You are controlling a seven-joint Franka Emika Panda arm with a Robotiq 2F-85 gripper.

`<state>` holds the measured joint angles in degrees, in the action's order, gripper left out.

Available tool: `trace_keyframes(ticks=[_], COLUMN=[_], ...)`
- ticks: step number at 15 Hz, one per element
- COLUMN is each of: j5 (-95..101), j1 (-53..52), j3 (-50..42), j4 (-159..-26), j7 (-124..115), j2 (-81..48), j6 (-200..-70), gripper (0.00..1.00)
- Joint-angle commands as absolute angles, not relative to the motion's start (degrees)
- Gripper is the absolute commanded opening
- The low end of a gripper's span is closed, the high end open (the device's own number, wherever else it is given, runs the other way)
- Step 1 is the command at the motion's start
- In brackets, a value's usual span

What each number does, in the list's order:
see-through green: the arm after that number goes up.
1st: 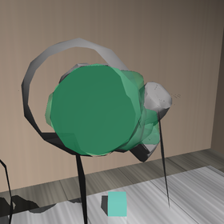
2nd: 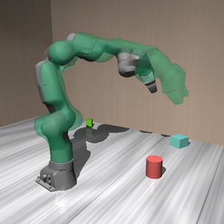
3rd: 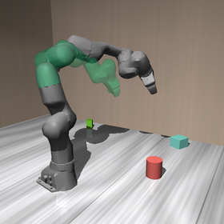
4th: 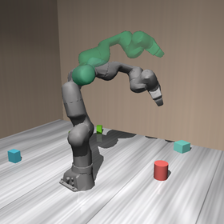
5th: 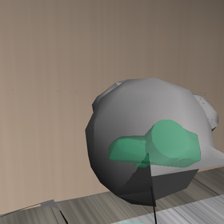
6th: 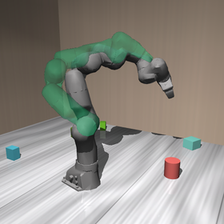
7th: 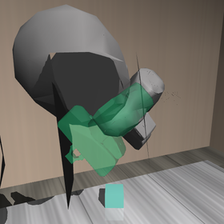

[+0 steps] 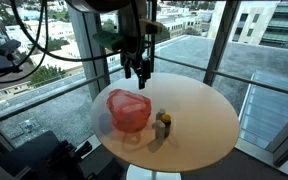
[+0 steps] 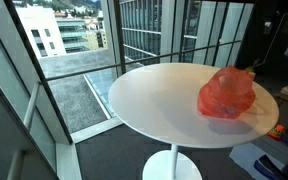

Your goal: Pick up the forward white container from the table and put it in the orange plastic

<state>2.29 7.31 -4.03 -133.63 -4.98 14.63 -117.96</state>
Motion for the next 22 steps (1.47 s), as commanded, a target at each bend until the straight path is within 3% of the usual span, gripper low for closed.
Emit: trace_keyframes(ticks=[1, 11, 22], j5=[2.4, 2.6, 3.0], j1=[7.0, 7.2, 10.0], j3=[-4.4, -4.3, -8.4], j4=[-133.5, -129.8, -121.9], j7=[-5.0, -7.2, -9.3], j2=[14.6, 11.7, -0.7], j6=[-117.9, -119.6, -120.6], gripper=[1.00, 1.00, 1.00])
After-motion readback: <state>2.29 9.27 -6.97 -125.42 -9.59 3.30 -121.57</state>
